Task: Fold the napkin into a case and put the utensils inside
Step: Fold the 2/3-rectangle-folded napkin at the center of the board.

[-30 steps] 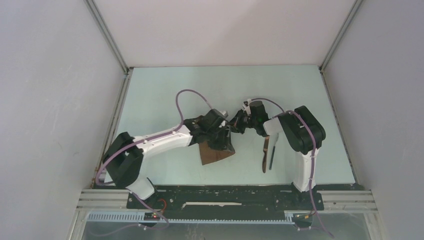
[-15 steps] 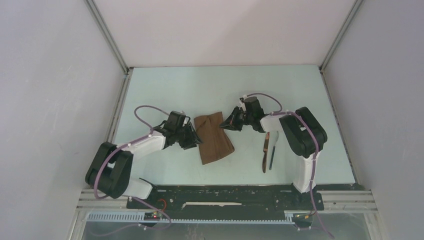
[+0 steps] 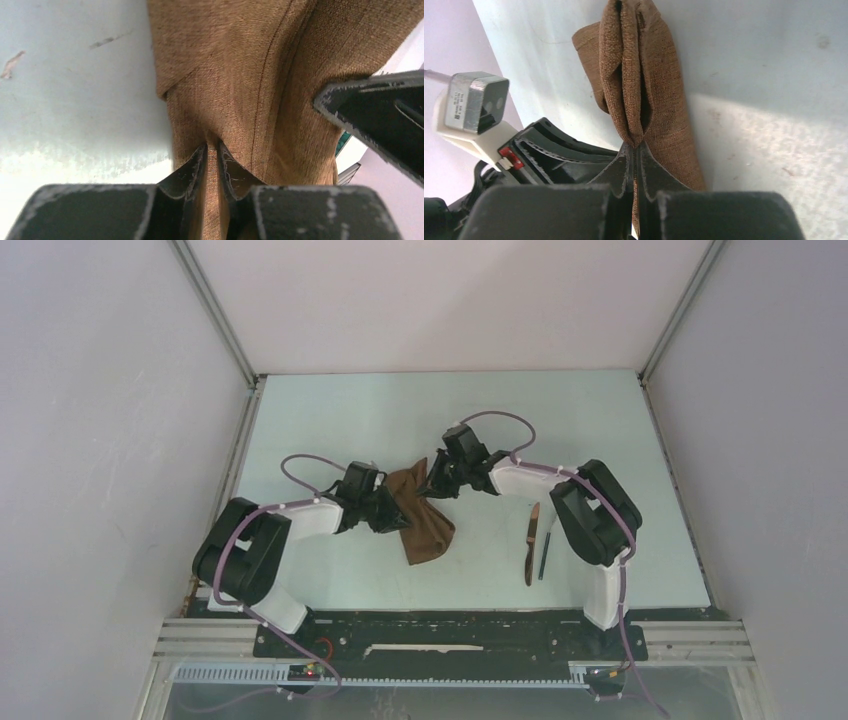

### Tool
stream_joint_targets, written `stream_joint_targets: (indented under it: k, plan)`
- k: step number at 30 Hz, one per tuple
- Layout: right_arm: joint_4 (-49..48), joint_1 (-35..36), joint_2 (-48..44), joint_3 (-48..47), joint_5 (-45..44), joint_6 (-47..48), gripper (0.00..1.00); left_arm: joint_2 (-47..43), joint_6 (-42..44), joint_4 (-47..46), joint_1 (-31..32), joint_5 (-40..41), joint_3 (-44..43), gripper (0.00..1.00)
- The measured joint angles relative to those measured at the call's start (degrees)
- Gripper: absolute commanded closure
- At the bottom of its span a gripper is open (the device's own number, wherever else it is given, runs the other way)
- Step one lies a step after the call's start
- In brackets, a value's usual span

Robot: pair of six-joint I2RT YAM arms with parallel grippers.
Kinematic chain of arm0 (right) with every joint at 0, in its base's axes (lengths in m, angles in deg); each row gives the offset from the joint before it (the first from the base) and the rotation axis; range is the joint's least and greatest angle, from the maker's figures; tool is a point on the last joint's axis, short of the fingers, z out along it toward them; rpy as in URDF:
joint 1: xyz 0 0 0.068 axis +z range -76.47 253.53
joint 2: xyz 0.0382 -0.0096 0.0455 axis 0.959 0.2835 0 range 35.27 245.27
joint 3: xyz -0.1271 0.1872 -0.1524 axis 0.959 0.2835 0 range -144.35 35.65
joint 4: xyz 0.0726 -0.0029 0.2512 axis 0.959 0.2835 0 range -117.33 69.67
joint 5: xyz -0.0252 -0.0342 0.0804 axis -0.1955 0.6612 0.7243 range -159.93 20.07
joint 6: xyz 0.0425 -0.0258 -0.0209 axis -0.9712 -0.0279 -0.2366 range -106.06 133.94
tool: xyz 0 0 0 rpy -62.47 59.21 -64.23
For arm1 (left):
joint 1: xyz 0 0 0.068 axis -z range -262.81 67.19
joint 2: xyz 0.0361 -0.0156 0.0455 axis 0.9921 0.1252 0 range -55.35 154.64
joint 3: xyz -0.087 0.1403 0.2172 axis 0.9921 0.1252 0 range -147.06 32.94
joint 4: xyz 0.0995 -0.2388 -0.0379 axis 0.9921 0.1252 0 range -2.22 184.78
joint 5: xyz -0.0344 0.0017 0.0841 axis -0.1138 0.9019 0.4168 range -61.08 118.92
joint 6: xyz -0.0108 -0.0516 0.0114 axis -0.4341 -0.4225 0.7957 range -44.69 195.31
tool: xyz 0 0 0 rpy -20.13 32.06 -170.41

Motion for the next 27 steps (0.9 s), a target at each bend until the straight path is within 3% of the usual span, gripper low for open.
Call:
stream_joint_targets:
  k: [8, 16, 20, 27]
  plan:
    - [7.93, 5.2, 0.28, -6.36, -7.93, -1.62, 1.0, 0.9, -0.2, -2.32, 0.0, -0.68, 0.04, 0.83]
    - [12.07, 8.31, 4.02, -9.14, -13.16, -5.88, 1.0, 0.17, 0.04, -4.63, -0.02, -1.27, 1.75, 0.67]
    - [12.94, 8.68, 4.42, -9.14, -14.21, -7.74, 1.0, -3.67, 0.46, -4.79, -0.31, -1.55, 4.76, 0.58]
    - [13.46, 8.68, 4.42, -9.33, -14.86, -9.94, 1.0, -12.76, 0.94, -2.51, -5.7, -2.8, 10.51, 0.58]
